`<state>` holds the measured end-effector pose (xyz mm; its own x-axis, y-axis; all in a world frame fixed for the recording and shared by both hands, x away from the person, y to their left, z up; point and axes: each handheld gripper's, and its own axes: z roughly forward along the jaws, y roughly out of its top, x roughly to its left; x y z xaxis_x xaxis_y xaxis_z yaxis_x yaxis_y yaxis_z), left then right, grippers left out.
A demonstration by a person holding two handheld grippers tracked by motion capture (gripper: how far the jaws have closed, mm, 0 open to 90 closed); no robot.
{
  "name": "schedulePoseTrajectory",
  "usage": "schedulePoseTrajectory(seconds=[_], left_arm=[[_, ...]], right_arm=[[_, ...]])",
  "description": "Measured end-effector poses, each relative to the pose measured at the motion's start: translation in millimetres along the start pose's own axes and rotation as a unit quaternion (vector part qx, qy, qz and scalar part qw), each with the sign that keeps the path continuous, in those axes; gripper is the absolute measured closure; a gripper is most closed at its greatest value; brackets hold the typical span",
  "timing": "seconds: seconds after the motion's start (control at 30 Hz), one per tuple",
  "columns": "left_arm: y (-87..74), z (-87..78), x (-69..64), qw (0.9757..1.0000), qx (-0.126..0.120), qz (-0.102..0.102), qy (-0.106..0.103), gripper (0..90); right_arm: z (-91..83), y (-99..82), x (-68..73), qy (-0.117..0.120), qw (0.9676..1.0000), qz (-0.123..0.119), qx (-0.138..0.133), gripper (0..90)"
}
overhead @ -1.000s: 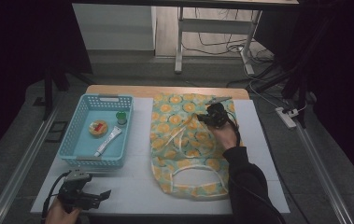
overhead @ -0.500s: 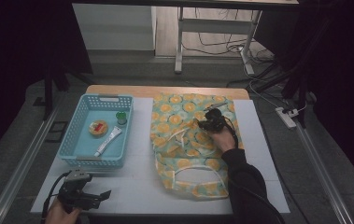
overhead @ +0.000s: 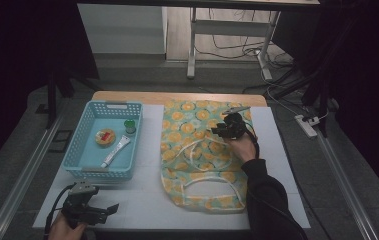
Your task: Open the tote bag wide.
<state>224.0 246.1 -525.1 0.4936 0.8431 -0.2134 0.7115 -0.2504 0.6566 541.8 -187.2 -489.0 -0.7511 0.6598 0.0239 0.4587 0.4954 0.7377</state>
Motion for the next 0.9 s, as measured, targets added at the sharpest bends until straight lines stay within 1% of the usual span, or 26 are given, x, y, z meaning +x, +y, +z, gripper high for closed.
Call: schedulePoseTrajectory(seconds=[0.07,0.17,0.3,0.37,0.43,0.5,0.6,0.67,0.9], left_arm=[[0.0,0.0,-0.1,1.0,0.0,0.0,0.0,1.2],[-0.1,-0.1,0.0,1.0,-0.001,-0.001,0.0,1.2],[0.0,-0.2,-0.1,1.0,-0.001,0.0,0.0,1.2],[0.1,-0.2,-0.2,1.0,-0.001,0.0,0.001,1.2],[0.1,-0.1,-0.2,1.0,-0.001,0.0,0.001,1.2],[0.1,-0.3,0.0,1.0,-0.002,0.0,0.0,1.2],[0.0,-0.3,0.2,1.0,-0.003,-0.001,0.0,1.2],[0.0,-0.3,0.3,1.0,-0.003,-0.001,0.0,1.2],[0.2,-0.1,0.0,1.0,-0.003,-0.001,0.0,1.2]], right_arm=[[-5.0,1.6,1.7,0.006,1.0,0.0,-0.001,55.4],[-13.3,3.1,7.9,0.012,0.9999,-0.004,-0.006,49.7],[-22.9,2.1,20.0,0.02,0.9995,-0.023,0.0,37.9],[-27.4,1.1,26.3,0.022,0.9993,-0.032,0.002,33.6],[-31.7,0.4,31.5,0.026,0.9991,-0.034,0.001,28.0],[-34.9,-0.2,36.4,0.029,0.9991,-0.031,-0.002,22.4],[-38.1,-2.9,43.7,0.028,0.9991,-0.033,0.002,13.3],[-39.2,-6.6,48.7,0.03,0.9988,-0.038,0.009,11.4],[-39.7,-24.0,61.3,0.056,0.9963,-0.054,0.038,5.0]])
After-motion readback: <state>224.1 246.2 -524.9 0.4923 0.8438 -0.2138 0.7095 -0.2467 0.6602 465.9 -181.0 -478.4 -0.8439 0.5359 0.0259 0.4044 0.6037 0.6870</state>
